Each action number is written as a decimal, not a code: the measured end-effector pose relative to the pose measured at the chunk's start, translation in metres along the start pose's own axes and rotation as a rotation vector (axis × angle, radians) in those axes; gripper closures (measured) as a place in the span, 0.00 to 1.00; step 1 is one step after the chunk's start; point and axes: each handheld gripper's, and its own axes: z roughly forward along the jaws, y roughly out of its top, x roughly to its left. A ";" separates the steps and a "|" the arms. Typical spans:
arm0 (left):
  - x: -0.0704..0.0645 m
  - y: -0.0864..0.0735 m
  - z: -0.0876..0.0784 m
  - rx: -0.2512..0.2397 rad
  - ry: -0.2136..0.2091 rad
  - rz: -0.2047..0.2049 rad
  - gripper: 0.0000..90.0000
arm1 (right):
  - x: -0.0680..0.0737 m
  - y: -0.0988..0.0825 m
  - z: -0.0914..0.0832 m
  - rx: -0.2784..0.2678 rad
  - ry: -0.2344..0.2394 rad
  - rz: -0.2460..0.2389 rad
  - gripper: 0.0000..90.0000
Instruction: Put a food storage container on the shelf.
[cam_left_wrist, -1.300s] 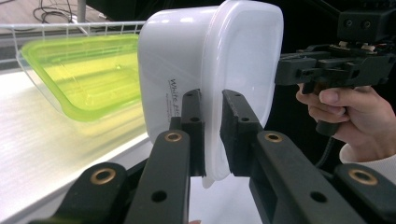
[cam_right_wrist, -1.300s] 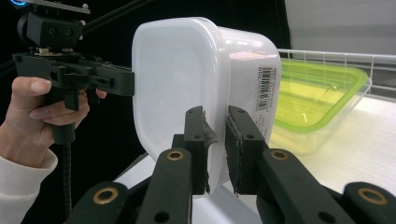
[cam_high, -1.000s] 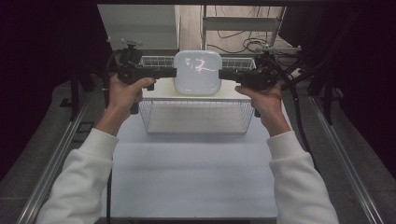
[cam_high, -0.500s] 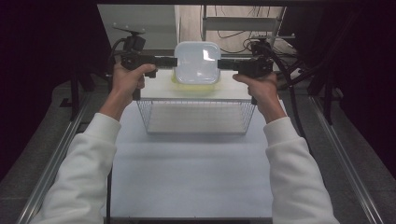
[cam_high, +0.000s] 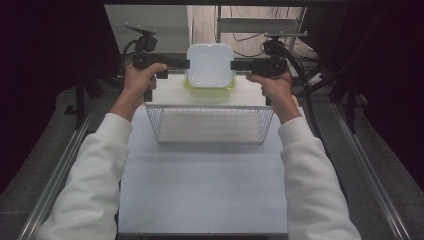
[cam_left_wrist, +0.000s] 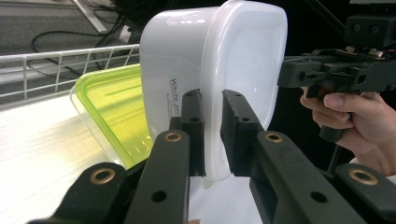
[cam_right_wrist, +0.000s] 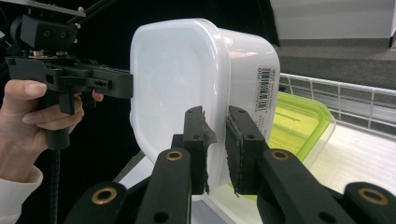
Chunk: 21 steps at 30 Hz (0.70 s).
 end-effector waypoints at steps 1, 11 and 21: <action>0.001 0.000 0.001 0.002 -0.001 -0.004 0.89 | -0.001 0.000 0.001 0.002 0.001 0.006 0.87; 0.010 0.005 0.004 0.011 -0.022 -0.056 0.89 | -0.009 0.005 0.006 0.012 0.014 0.058 0.87; 0.021 0.010 0.007 -0.001 -0.047 -0.167 0.89 | -0.014 0.010 0.009 0.016 0.024 0.122 0.86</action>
